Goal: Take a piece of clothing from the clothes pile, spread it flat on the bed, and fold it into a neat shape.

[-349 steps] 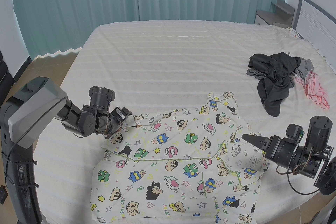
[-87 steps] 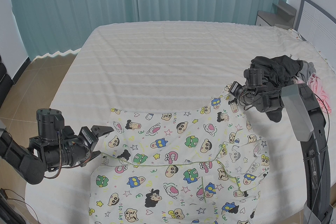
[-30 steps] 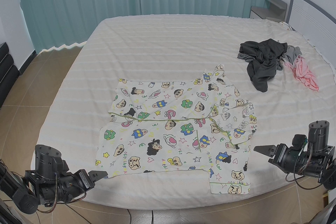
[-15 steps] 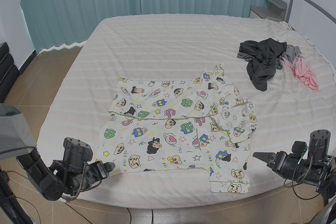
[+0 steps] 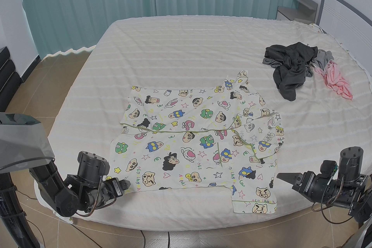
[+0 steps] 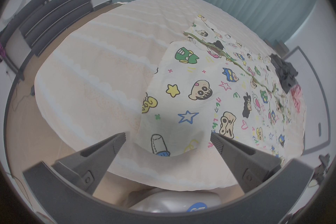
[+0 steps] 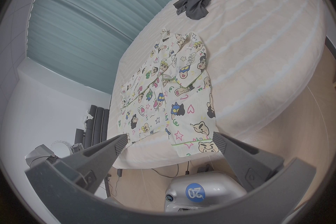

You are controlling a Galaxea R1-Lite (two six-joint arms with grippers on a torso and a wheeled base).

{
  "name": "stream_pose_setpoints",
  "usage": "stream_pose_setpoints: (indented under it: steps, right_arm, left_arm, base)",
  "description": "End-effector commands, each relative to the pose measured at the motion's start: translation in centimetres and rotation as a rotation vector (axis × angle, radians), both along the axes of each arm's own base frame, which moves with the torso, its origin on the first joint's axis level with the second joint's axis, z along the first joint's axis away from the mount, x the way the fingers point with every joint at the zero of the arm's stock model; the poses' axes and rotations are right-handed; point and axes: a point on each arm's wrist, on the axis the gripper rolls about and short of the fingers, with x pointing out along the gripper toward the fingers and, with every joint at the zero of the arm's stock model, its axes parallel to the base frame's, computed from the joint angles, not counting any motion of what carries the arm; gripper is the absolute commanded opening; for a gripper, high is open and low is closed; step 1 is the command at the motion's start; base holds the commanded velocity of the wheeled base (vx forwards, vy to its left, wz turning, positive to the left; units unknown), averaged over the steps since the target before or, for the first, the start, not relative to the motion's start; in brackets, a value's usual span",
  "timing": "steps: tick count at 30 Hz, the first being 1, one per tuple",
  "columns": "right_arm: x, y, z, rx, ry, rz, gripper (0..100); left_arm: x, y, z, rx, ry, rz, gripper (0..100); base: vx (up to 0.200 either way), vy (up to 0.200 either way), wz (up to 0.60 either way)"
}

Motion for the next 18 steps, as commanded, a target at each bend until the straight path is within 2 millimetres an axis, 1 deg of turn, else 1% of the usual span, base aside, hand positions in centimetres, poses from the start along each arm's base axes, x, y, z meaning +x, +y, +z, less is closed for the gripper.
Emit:
stream_pose_setpoints:
  steps: [1,6,11,16,18]
  right_arm:
    - [0.0,0.1,-0.1,-0.002,0.005,0.007,100]
    - [0.0,0.1,-0.2,-0.003,0.009,0.007,100]
    - [0.0,0.1,-0.1,-0.003,0.007,0.005,100]
    - [-0.2,0.1,-0.2,-0.005,0.013,0.005,100]
    - [-0.2,0.1,-0.2,-0.005,0.013,0.005,100]
  left_arm:
    - [0.6,0.7,-0.2,0.021,0.009,-0.040,100]
    - [0.8,1.6,-0.4,0.030,0.027,-0.125,100]
    - [1.1,1.9,-0.5,0.018,0.034,-0.196,100]
    - [1.9,1.8,-1.7,0.061,0.056,-0.241,100]
    - [2.2,1.7,-1.9,0.062,0.055,-0.244,100]
  base:
    - [0.000,0.000,0.00]
    - [0.000,0.000,0.00]
    - [0.000,0.000,0.00]
    - [0.000,0.000,0.00]
    - [0.000,0.000,0.00]
